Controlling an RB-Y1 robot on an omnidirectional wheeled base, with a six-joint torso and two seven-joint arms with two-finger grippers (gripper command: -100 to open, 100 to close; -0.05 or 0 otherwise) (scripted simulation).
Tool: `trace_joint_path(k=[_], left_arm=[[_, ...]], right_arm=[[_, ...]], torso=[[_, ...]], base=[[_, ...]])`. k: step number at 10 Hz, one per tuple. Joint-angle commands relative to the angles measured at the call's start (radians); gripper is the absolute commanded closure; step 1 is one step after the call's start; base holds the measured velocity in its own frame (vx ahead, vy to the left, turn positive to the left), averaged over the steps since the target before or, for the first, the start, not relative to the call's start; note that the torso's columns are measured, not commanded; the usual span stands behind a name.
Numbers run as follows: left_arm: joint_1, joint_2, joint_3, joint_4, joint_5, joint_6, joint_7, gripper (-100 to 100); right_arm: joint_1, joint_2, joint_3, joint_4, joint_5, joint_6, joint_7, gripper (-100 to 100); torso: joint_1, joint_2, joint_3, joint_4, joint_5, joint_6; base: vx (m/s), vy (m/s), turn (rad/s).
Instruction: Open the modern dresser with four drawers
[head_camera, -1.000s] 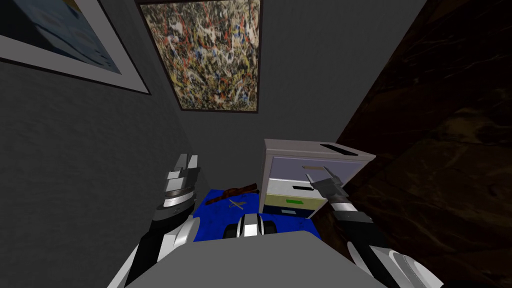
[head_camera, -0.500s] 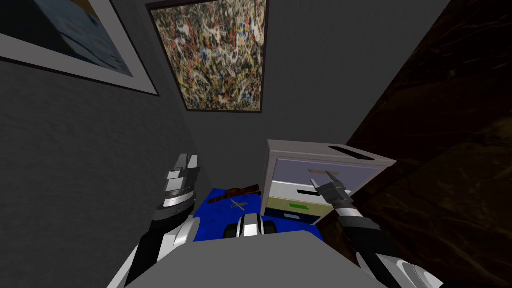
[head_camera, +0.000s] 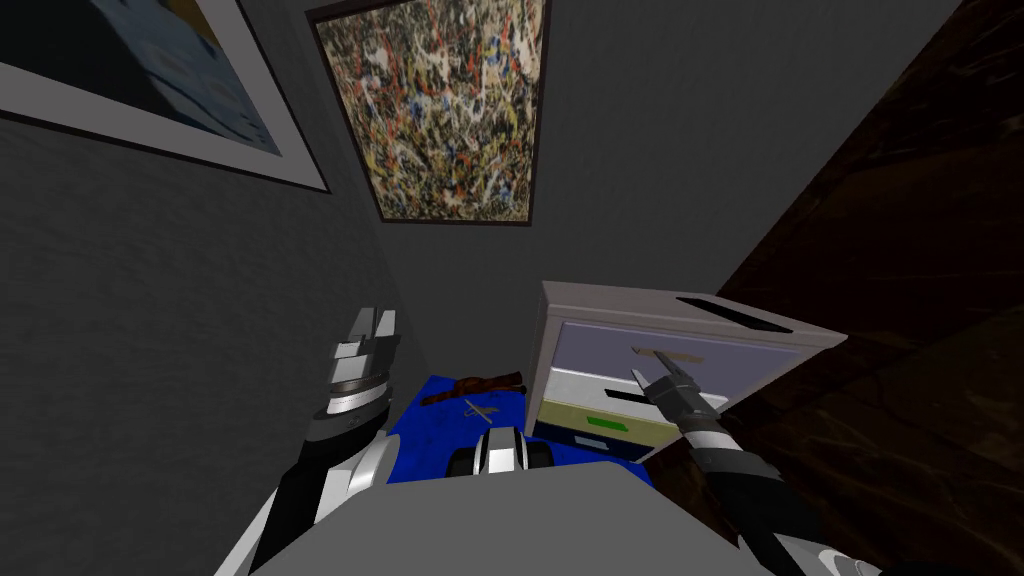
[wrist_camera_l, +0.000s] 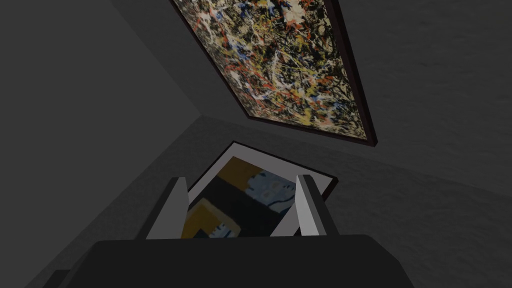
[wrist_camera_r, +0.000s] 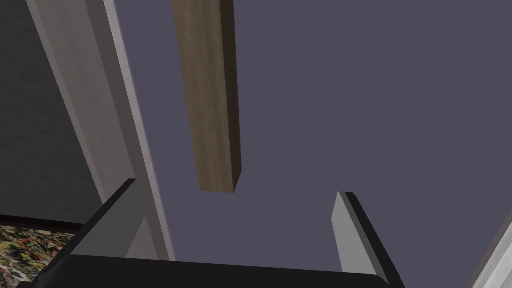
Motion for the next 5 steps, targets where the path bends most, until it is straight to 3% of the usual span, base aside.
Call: trace_joint_path(k=[1,2,3,4,5], left_arm=[[0.000,0.000,0.000,0.000,0.000,0.000,0.000,0],[0.000,0.000,0.000,0.000,0.000,0.000,0.000,0],[0.000,0.000,0.000,0.000,0.000,0.000,0.000,0],[0.000,0.000,0.000,0.000,0.000,0.000,0.000,0],[0.000,0.000,0.000,0.000,0.000,0.000,0.000,0]], right_arm=[[0.009,-0.002,-0.002,-0.002,0.011,0.005,0.017,-100],[0.031,-0.017,-0.013,-0.024,0.005,0.020,0.000,-100],[0.023,-0.013,-0.011,-0.014,0.006,0.011,0.010,-100],[0.025,-0.014,-0.012,-0.016,0.005,0.013,0.006,100],[0.033,-0.013,-0.012,-0.026,0.002,0.007,0.004,100]], torso=[[0.000,0.000,0.000,0.000,0.000,0.000],[0.000,0.000,0.000,0.000,0.000,0.000],[-0.001,-0.004,-0.002,-0.001,0.000,0.000],[0.000,-0.002,-0.001,-0.001,0.000,0.000],[0.001,0.001,0.001,0.000,0.000,0.000]], base=[[0.012,0.001,0.014],[0.086,-0.013,0.030],[0.054,-0.010,0.010],[0.007,-0.002,-0.001],[-0.113,0.014,-0.067]])
